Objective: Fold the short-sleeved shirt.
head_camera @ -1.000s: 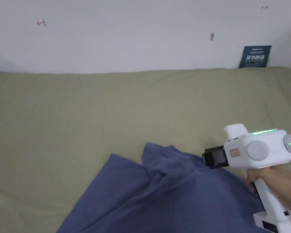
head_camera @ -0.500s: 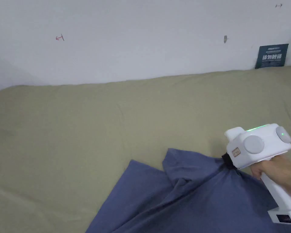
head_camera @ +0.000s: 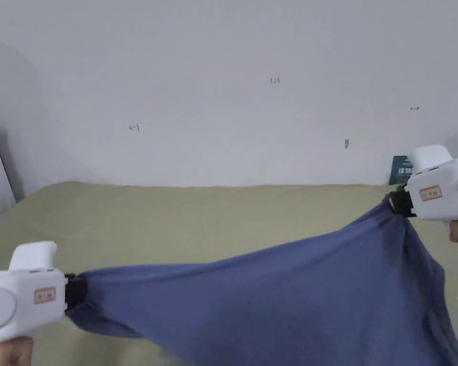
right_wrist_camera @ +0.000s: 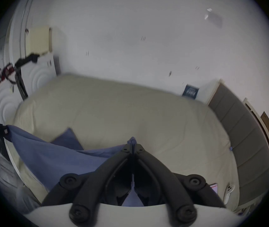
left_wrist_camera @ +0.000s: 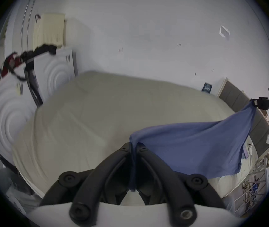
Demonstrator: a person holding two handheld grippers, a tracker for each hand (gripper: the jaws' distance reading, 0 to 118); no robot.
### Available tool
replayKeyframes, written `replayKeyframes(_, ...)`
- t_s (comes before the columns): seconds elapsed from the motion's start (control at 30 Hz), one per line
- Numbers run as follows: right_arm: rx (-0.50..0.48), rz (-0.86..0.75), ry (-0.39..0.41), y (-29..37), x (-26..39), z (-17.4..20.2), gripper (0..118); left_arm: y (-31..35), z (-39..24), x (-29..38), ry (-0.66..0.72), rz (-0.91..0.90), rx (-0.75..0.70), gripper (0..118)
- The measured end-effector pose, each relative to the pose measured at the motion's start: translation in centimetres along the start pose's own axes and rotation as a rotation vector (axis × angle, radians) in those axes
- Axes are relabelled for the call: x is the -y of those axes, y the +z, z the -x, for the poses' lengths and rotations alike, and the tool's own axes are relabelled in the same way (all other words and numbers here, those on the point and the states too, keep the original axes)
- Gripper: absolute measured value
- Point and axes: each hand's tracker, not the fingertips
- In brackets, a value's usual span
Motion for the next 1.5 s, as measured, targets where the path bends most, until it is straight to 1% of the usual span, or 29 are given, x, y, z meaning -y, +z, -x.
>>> replayKeyframes(0.03,0.017,-0.036,0.007,2.1,-1.0,-0.4,2,0.8,-0.6,-1.7,-0.009,-0.029,0.0,3)
replayKeyframes(0.07,0.021,-0.041,-0.009,3.0,-1.8,-1.5,2,1.5,-1.2,-3.4,-0.015,-0.048,0.0,3)
replayKeyframes(0.1,0.041,-0.078,-0.011,4.4,-2.8,-2.4,2,2.4,-1.9,-5.2,-0.026,-0.079,-0.002,3)
replayKeyframes(0.17,0.08,-0.149,-0.033,7.2,-4.3,-3.6,2,3.7,-3.1,-8.9,-0.028,-0.132,-0.019,3)
replayKeyframes(0.23,0.092,-0.191,-0.058,9.0,-5.6,-4.9,2,5.2,-4.6,-12.6,-0.03,-0.163,-0.023,3)
replayKeyframes(0.27,0.108,-0.209,-0.07,9.7,-6.1,-5.2,2,5.7,-5.1,-13.8,-0.038,-0.171,-0.018,3)
replayKeyframes(0.33,0.106,-0.233,-0.073,10.7,-7.0,-5.8,2,6.8,-6.3,-16.4,-0.051,-0.182,-0.031,3)
replayKeyframes(0.47,0.138,-0.28,-0.097,11.1,-8.7,-6.1,2,7.8,-7.5,-20.3,-0.092,-0.202,-0.061,3)
replayKeyframes(0.5,0.144,-0.287,-0.124,11.0,-9.1,-6.2,2,8.0,-7.5,-21.2,-0.086,-0.2,-0.061,3)
replayKeyframes(0.53,0.14,-0.296,-0.134,10.7,-9.6,-6.3,2,7.7,-7.6,-21.7,-0.086,-0.203,-0.063,3)
replayKeyframes(0.7,0.157,-0.289,-0.133,7.7,-12.1,-7.0,2,6.8,-8.6,-23.2,-0.124,-0.217,-0.113,3)
replayKeyframes(0.73,0.157,-0.293,-0.135,7.1,-12.5,-7.0,2,6.4,-8.6,-23.3,-0.104,-0.235,-0.113,3)
replayKeyframes(0.83,0.144,-0.295,-0.168,4.7,-14.1,-7.6,2,4.6,-8.6,-24.6,-0.096,-0.23,-0.131,3)
replayKeyframes(1.0,0.169,-0.312,-0.155,1.1,-16.7,-7.5,2,1.2,-9.3,-26.9,-0.109,-0.233,-0.164,3)
replayKeyframes(1.07,0.175,-0.316,-0.163,-0.2,-17.9,-7.8,2,0.1,-9.7,-28.0,-0.118,-0.238,-0.176,3)
replayKeyframes(1.23,0.185,-0.34,-0.149,-3.8,-21.5,-8.3,2,-3.4,-9.9,-30.5,-0.095,-0.256,-0.173,3)
replayKeyframes(1.3,0.192,-0.348,-0.159,-4.9,-22.4,-8.4,2,-4.8,-10.0,-31.2,-0.094,-0.259,-0.181,3)
replayKeyframes(1.37,0.201,-0.345,-0.151,-6.2,-22.9,-8.2,2,-6.0,-10.1,-31.7,-0.081,-0.272,-0.182,3)
replayKeyframes(1.43,0.221,-0.328,-0.117,-7.5,-23.8,-8.1,2,-7.6,-10.2,-32.3,-0.069,-0.281,-0.194,3)
replayKeyframes(1.5,0.225,-0.341,-0.13,-8.5,-24.4,-7.8,2,-9.0,-10.2,-32.6,-0.069,-0.291,-0.198,3)
